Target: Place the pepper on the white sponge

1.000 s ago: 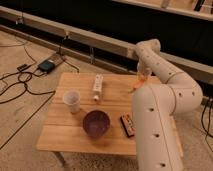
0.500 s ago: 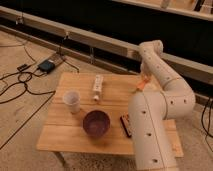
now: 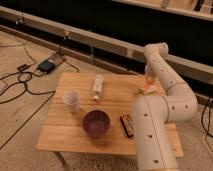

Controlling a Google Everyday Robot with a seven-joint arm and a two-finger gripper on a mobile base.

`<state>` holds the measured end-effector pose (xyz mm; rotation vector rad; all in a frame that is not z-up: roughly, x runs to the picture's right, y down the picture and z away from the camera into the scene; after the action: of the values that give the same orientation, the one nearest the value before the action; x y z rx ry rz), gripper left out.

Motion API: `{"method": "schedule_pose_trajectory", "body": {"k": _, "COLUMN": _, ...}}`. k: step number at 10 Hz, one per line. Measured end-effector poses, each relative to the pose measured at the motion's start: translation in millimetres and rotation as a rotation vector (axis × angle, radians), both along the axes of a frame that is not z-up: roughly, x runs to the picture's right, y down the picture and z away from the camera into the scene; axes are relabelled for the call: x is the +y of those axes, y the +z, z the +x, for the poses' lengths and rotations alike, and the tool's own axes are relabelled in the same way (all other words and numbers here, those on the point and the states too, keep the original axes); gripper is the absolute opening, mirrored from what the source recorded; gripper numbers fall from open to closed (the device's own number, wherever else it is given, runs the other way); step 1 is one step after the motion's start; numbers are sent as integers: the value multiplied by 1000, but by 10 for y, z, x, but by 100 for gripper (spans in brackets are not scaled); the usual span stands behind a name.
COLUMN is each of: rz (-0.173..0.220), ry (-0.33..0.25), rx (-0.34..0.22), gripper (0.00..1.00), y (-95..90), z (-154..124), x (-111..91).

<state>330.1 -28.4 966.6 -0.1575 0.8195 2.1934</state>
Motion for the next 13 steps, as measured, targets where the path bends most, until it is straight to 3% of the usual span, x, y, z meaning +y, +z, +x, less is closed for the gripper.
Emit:
{"method": "schedule_pose_trajectory", "body": {"k": 5, "rz": 1, "ry": -23, "rx": -26, "gripper": 3, "y": 141, "z": -65, "x": 51}}
{"method": "schedule_pose_trajectory", "body": {"k": 6, "rz": 1, "ry": -25, "rx": -26, "gripper": 9, "y": 157, "z": -66, "x": 63}}
{"method": "schedule_pose_trajectory", "body": {"k": 9, "rz": 14, "ry": -47, "rx": -24, "gripper": 46, "y": 219, "z": -50, "x": 47}}
{"method": "schedule_pose_trajectory", "body": {"k": 13, "rz": 44, "ry": -73, "rx": -31, "gripper": 78, "y": 247, "z": -70, "x": -67}}
